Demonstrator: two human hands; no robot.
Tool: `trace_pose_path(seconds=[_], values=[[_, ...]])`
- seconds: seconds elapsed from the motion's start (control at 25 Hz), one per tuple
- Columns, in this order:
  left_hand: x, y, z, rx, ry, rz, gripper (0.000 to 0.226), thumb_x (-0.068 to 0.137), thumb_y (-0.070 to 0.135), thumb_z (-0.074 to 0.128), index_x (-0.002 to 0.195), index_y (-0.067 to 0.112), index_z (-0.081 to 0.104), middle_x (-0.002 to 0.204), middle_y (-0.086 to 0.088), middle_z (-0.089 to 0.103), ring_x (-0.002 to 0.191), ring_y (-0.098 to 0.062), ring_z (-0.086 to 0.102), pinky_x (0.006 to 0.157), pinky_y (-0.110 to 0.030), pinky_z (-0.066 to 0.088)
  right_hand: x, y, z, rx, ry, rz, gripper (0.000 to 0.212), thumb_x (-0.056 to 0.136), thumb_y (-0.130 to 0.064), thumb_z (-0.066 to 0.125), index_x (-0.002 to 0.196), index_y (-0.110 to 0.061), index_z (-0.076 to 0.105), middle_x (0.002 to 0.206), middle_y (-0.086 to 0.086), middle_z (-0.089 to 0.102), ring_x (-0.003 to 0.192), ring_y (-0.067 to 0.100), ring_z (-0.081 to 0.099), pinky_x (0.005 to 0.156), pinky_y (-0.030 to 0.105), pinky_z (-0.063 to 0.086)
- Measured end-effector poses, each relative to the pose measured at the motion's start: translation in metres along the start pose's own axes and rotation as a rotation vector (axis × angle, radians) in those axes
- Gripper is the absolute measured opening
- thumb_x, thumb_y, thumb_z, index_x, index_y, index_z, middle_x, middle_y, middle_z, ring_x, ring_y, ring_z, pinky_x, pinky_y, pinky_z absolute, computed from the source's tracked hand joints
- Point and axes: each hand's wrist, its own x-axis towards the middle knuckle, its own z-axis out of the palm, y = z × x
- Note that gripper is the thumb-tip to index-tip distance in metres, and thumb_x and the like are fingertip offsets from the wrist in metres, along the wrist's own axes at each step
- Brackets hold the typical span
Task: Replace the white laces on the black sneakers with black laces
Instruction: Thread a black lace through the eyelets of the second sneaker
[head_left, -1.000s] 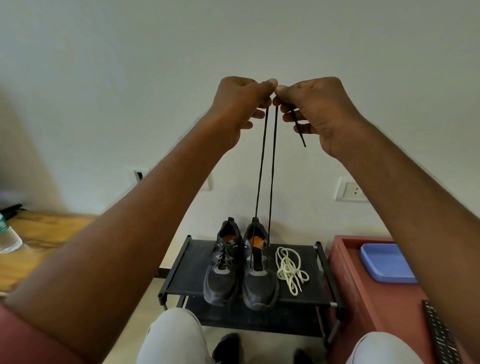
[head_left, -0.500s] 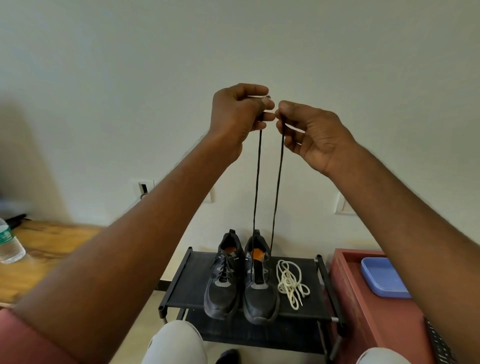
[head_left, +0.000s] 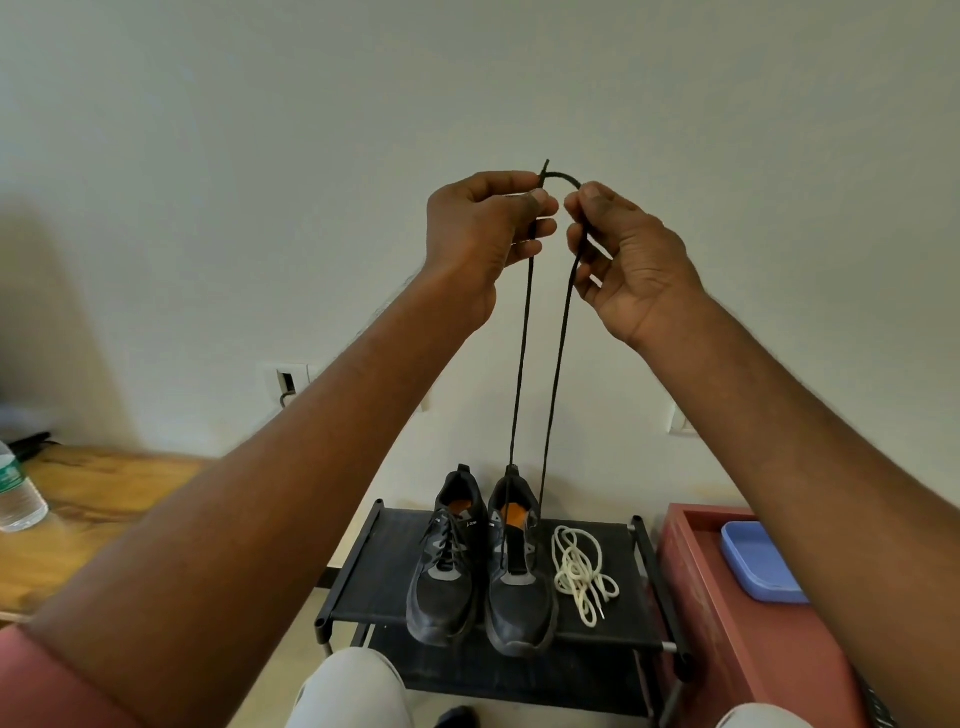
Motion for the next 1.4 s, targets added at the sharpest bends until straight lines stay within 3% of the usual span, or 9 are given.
trace_pose_path(seconds=[0.12,0.28,0.56,0.72,0.84,1.08,1.4], values=[[-0.002,0.001,0.004,-0.052,0.015,-0.017,0.022,0.093,0.002,0.073,0.115,0.006,0.071,0.097,-0.012,0.08,0.091,-0.025,0.079,0.083,-0.034,0.065,0.002,0.0,-0.001,0.055,-0.039,0.021,0.02,0.098,-0.016,0.072,0.116,-0.024,0.074,0.106,-0.007,0.08,0.086,0.007,0.07,0.073,0.026,0.048],[-0.001,0.003,0.007,-0.1,0.036,-0.044,0.025,0.09,-0.003,0.075,0.113,0.006,0.071,0.097,-0.014,0.08,0.092,-0.026,0.079,0.084,-0.035,0.065,0.004,-0.001,0.002,0.02,-0.029,0.01,0.025,0.099,-0.006,0.067,0.116,-0.021,0.076,0.104,-0.005,0.08,0.083,0.009,0.07,0.071,0.025,0.05],[0.002,0.006,0.009,-0.012,0.07,-0.045,0.019,0.092,0.006,0.075,0.11,0.011,0.074,0.095,-0.003,0.081,0.09,-0.02,0.079,0.08,-0.033,0.062,0.004,0.002,0.009,-0.107,0.067,-0.051,0.016,0.092,-0.018,0.08,0.107,-0.018,0.079,0.097,-0.001,0.082,0.081,0.011,0.077,0.07,0.027,0.056],[0.006,0.012,0.009,0.037,0.084,-0.037,0.018,0.092,0.007,0.076,0.109,0.013,0.074,0.093,0.0,0.081,0.085,-0.017,0.079,0.08,-0.029,0.054,0.003,0.001,0.016,-0.205,0.085,-0.087,0.013,0.092,-0.02,0.08,0.105,-0.022,0.078,0.098,-0.003,0.082,0.08,0.009,0.076,0.069,0.025,0.053],[0.01,0.017,0.008,0.065,0.095,-0.03,0.019,0.092,0.006,0.075,0.109,0.013,0.075,0.093,0.0,0.081,0.083,-0.016,0.079,0.077,-0.028,0.054,0.005,-0.001,0.019,-0.247,0.093,-0.112,0.009,0.093,-0.021,0.078,0.102,-0.023,0.077,0.097,-0.004,0.082,0.079,0.008,0.076,0.074,0.027,0.053],[0.016,0.025,0.007,0.123,0.082,0.014,0.018,0.089,0.006,0.076,0.104,0.017,0.076,0.092,0.003,0.081,0.088,-0.016,0.078,0.08,-0.03,0.053,0.007,0.013,0.021,-0.25,0.083,-0.098,0.009,0.097,-0.025,0.074,0.105,-0.022,0.076,0.094,-0.005,0.081,0.095,0.016,0.077,0.078,0.031,0.053],[0.008,0.009,0.002,0.111,0.067,0.022,0.019,0.093,0.007,0.073,0.111,0.013,0.073,0.094,0.0,0.081,0.083,-0.015,0.079,0.074,-0.028,0.057,0.001,0.016,0.017,-0.256,0.06,-0.154,0.009,0.098,-0.03,0.072,0.104,-0.023,0.075,0.097,-0.003,0.081,0.092,0.014,0.074,0.078,0.032,0.05]])
